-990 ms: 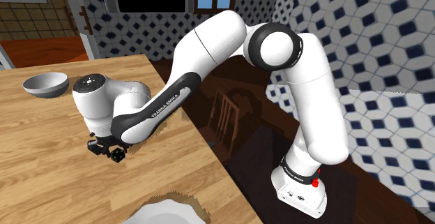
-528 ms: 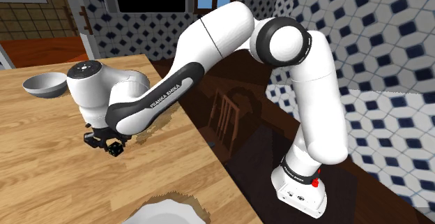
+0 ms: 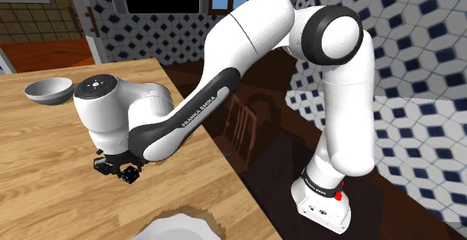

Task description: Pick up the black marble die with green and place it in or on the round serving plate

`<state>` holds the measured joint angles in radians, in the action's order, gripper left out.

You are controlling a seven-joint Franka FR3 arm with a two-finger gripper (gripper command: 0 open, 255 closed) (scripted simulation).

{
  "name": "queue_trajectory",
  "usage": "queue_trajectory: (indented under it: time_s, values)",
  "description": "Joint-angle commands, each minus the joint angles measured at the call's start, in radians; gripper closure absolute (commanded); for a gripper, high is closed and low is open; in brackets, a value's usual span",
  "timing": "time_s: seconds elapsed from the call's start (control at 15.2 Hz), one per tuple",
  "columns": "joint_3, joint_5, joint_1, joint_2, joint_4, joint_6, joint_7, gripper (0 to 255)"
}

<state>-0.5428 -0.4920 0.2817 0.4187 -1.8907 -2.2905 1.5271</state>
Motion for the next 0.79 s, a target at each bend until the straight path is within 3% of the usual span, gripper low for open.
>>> queue_trajectory:
  time_s: [0.0, 0.73]
  values:
    - [-0.016, 0.007, 0.015, -0.036, -0.049, -0.01, 0.038, 255]
    - [-0.12, 0.065, 0.113, -0.201, -0.263, -0.041, 0.243, 255]
